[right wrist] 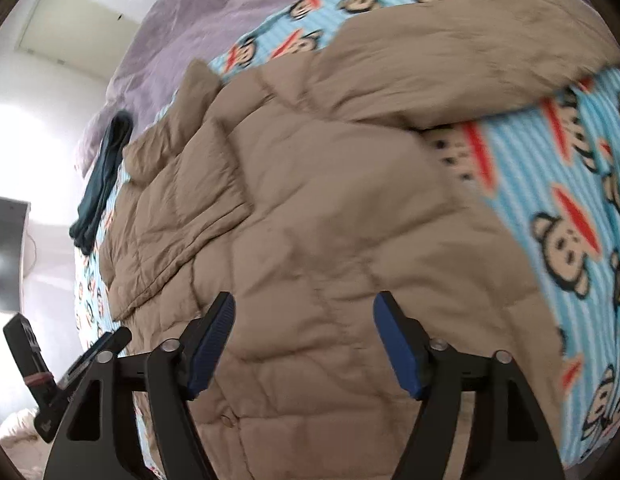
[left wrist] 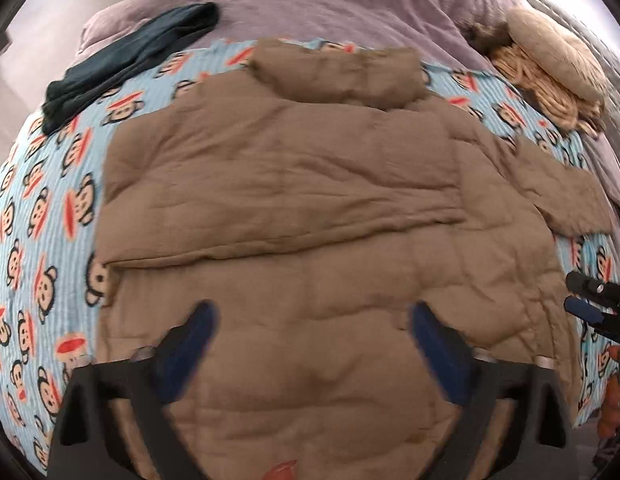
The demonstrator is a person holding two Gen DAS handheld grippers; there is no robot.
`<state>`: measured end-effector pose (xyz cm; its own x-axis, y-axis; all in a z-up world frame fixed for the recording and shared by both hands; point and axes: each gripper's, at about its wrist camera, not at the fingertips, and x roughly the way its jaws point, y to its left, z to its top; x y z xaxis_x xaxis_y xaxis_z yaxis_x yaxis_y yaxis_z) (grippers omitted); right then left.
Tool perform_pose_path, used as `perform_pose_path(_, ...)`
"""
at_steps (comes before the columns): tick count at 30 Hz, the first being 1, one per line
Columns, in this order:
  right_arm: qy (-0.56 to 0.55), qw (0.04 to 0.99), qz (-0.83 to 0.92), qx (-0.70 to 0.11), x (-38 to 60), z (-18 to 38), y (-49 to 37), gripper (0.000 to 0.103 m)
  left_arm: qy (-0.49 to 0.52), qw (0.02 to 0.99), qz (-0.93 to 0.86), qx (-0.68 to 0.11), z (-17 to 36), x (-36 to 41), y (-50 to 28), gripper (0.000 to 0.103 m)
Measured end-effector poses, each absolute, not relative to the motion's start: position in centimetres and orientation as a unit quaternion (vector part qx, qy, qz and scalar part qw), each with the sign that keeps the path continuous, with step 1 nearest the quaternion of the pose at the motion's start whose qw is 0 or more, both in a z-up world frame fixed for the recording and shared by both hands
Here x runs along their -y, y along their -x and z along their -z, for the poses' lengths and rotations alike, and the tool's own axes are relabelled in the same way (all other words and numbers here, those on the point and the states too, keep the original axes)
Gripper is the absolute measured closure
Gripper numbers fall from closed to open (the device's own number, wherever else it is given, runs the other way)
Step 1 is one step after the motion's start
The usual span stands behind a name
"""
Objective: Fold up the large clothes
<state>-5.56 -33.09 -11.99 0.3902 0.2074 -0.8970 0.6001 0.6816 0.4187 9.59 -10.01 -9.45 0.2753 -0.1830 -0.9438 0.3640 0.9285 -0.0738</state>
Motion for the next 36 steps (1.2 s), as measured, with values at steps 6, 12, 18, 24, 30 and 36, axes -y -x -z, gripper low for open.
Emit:
perform_pose_path(6, -0.404, 0.739, 0.159, -0.516, 38.0, 11.9, 8.2, 0.018, -0.086, 0.791, 0.183, -0.577, 9.1, 13.8, -8.1, 0.0)
perform_pose_path(12, -0.438, 0.742, 0.189, -0.472, 44.3, 12.0, 10.0, 0.016, -0.094, 0.788, 0.176, -0.583, 9.7, 17.0, -7.0, 0.0)
perform_pose_path(18, -0.485, 0.73, 0.219, -0.43, 51.4, 13.3, 10.9, 0.016, -0.107, 0.777, 0.18, -0.594, 10.7, 19.2, -6.9, 0.0)
perform_pose_path(24, -0.611, 0.675, 0.172, -0.376, 57.3, 17.9, 10.5, 0.016, -0.102, 0.774, 0.179, -0.598, 11.0, 20.5, -7.3, 0.0)
perform_pose_path(30, -0.668, 0.661, 0.147, -0.308, 60.3, 20.3, 8.3, 0.016, -0.108, 0.78, 0.175, -0.59, 11.1, 21.6, -7.7, 0.0)
perform_pose_path(36, -0.665, 0.681, 0.171, -0.255, 63.2, 18.9, 7.0, 0.016, -0.104, 0.782, 0.17, -0.59, 11.4, 21.7, -8.5, 0.0)
